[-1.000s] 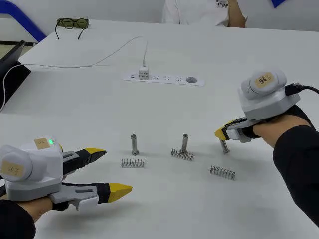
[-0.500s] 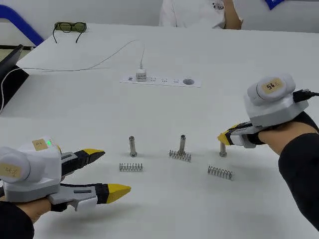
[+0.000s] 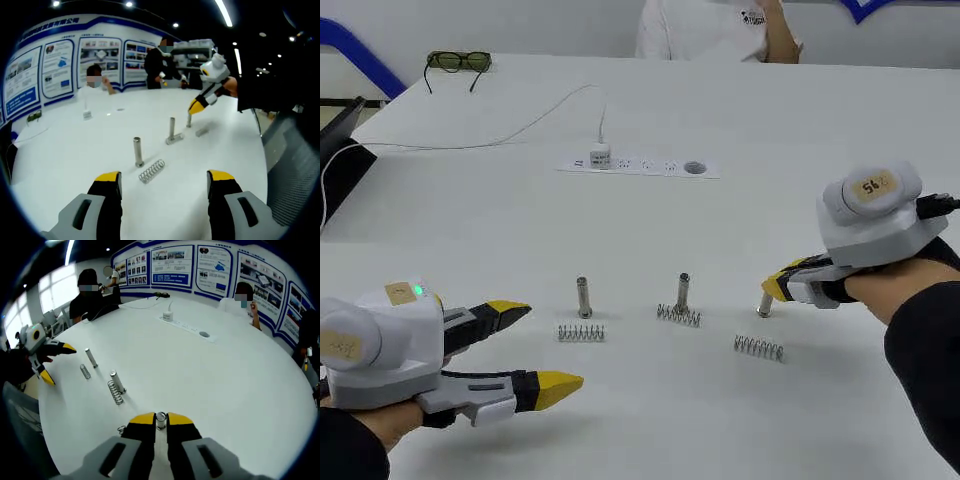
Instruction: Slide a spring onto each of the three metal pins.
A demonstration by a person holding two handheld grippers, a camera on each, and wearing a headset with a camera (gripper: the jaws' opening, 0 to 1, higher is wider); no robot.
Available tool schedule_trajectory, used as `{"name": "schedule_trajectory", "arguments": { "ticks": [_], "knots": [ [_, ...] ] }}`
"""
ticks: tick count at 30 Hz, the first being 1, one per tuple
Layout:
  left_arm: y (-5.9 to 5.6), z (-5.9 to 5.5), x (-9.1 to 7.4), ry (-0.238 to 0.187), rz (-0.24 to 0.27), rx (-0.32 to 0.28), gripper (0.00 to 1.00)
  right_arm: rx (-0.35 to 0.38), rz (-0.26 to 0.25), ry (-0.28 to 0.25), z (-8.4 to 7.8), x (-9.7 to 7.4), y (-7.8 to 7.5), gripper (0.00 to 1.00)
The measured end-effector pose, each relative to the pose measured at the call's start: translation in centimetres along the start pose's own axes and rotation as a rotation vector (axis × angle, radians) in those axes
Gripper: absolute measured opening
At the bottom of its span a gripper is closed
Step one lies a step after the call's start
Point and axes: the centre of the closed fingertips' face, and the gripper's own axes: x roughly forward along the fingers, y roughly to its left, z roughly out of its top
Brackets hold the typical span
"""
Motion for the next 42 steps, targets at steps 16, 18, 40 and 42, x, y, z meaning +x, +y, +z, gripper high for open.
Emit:
{"name": "schedule_trajectory", "arguments": {
  "ticks": [16, 18, 40, 42],
  "knots": [
    [-0.1, 0.6, -0.1, -0.009, -0.001, 0.013, 0.70, -0.038, 0.004, -0.014, 0.2, -0.3, 0.1, 0.11],
    [-0.2, 0.6, -0.1, -0.009, -0.004, 0.015, 0.70, -0.041, 0.003, -0.016, 0.2, -0.4, 0.1, 0.12],
    [-2.9, 2.2, 1.7, -0.004, -0.105, 0.072, 0.63, -0.035, -0.005, -0.057, -0.6, -2.1, 0.2, 0.19],
    [-3.3, 2.3, 2.0, -0.001, -0.119, 0.080, 0.62, -0.030, -0.003, -0.066, -0.7, -2.3, 0.2, 0.21]
  ]
}}
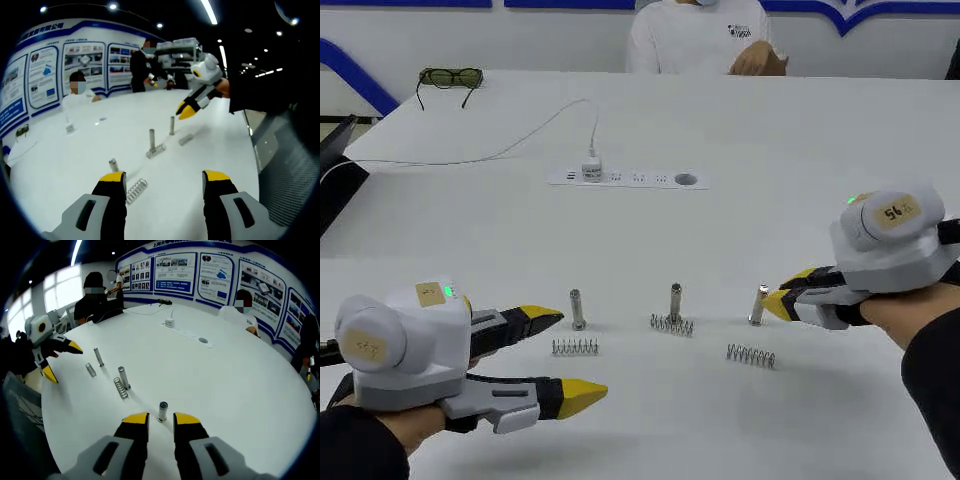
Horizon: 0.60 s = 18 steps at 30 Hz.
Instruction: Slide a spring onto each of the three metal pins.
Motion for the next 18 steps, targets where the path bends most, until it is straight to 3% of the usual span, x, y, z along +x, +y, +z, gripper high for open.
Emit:
{"name": "schedule_trajectory", "arguments": {
  "ticks": [18],
  "knots": [
    [-3.0, 1.4, 4.4, 0.033, -0.145, 0.086, 0.57, -0.001, 0.011, -0.067, -0.6, -1.4, 0.7, 0.35]
  ]
}}
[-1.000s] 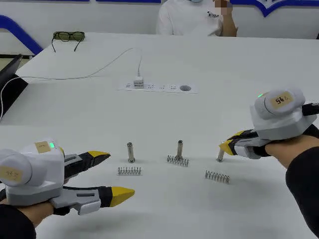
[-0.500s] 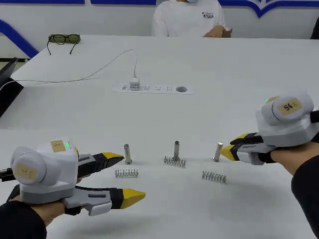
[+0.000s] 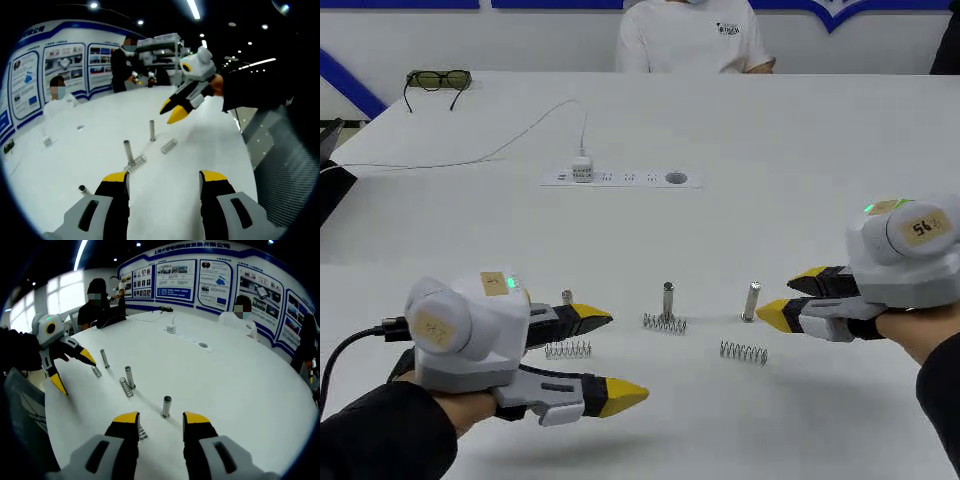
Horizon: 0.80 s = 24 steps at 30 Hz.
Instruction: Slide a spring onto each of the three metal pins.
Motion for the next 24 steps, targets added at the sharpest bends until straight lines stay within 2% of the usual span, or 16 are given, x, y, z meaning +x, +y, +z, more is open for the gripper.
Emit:
{"name": "schedule_trajectory", "arguments": {
  "ticks": [4, 11, 24],
  "knots": [
    [-0.3, 0.3, 1.0, 0.013, -0.025, 0.025, 0.56, 0.003, 0.000, 0.002, -0.4, -0.1, -0.2, 0.37],
    [-0.2, 1.0, 2.6, 0.015, -0.044, 0.040, 0.54, 0.019, -0.009, -0.013, -0.5, -0.5, -0.4, 0.37],
    [-1.0, 2.0, 6.2, 0.041, -0.105, 0.077, 0.50, 0.017, -0.011, -0.019, -0.9, -1.2, -0.5, 0.37]
  ]
}}
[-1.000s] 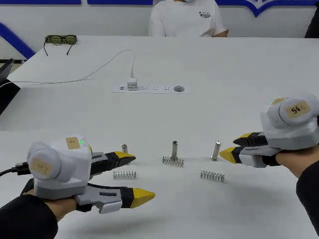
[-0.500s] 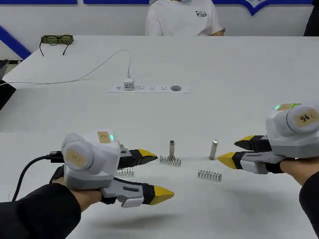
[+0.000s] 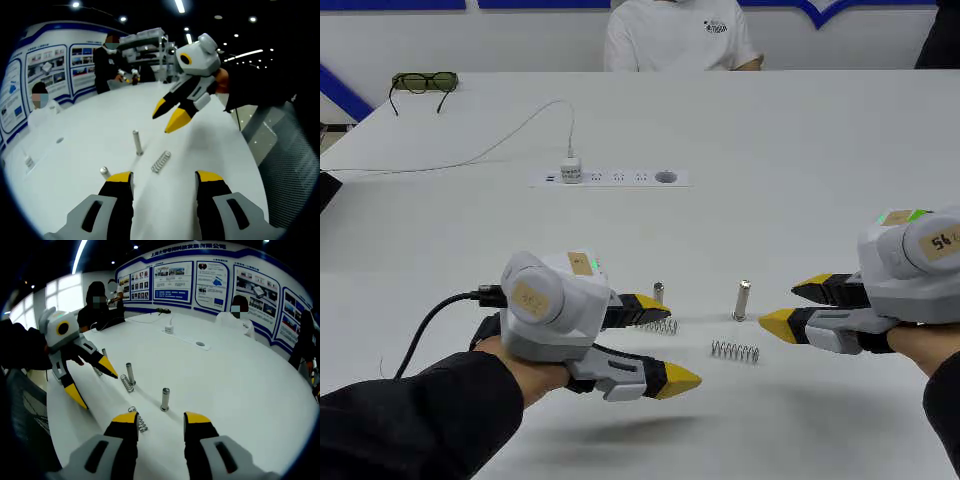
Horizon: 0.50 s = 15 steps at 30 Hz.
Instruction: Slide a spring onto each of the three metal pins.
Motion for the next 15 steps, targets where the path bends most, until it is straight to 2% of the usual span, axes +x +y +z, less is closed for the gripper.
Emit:
{"name": "schedule_trajectory", "arguments": {
  "ticks": [7, 15],
  "knots": [
    [-0.1, 0.2, 1.3, 0.012, -0.022, 0.011, 0.48, 0.005, 0.008, 0.003, -0.4, -0.3, 0.2, 0.37],
    [0.1, -0.2, 3.4, 0.050, -0.037, 0.027, 0.44, 0.011, 0.000, -0.005, -0.6, -0.7, 0.0, 0.37]
  ]
}}
